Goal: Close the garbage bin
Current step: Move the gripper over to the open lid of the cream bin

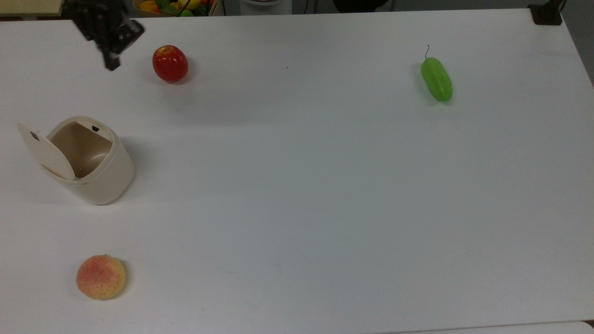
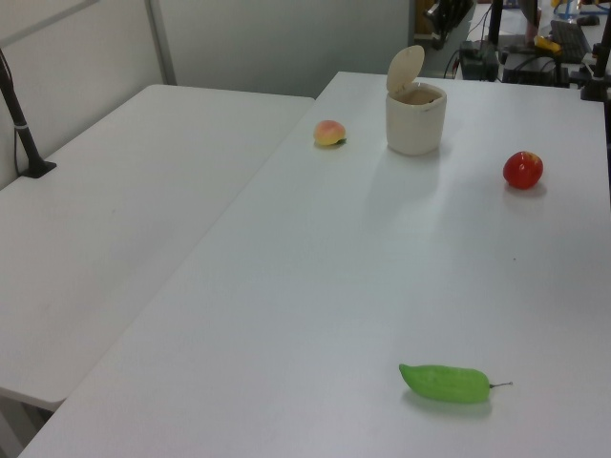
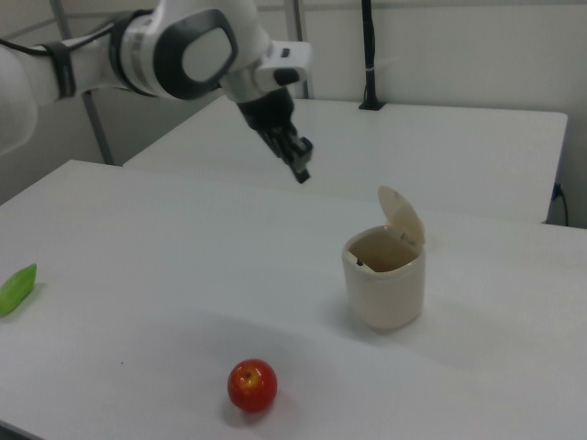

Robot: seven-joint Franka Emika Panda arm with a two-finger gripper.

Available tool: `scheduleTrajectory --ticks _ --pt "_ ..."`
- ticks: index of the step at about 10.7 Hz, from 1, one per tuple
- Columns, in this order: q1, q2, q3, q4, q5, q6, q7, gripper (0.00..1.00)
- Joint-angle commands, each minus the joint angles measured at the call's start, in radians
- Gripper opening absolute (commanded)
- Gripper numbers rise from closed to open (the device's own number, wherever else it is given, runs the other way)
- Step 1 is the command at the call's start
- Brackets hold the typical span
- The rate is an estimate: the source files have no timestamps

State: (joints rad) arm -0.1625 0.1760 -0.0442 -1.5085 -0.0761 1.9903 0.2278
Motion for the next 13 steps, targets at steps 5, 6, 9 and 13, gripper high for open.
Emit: scheduleTrajectory --ticks 5,6,9,13 --pt "-0.136 0.095 0.001 -0.002 -0.008 0.407 0.035 0.00" --pt "-0.146 0.117 0.001 -0.002 -0.008 0.456 0.038 0.00" --pt "-0.163 0.167 0.001 -0.002 -0.008 0.562 0.038 0.00" --pt "-0.167 0.227 0.001 -0.004 -0.004 0.650 0.039 0.00"
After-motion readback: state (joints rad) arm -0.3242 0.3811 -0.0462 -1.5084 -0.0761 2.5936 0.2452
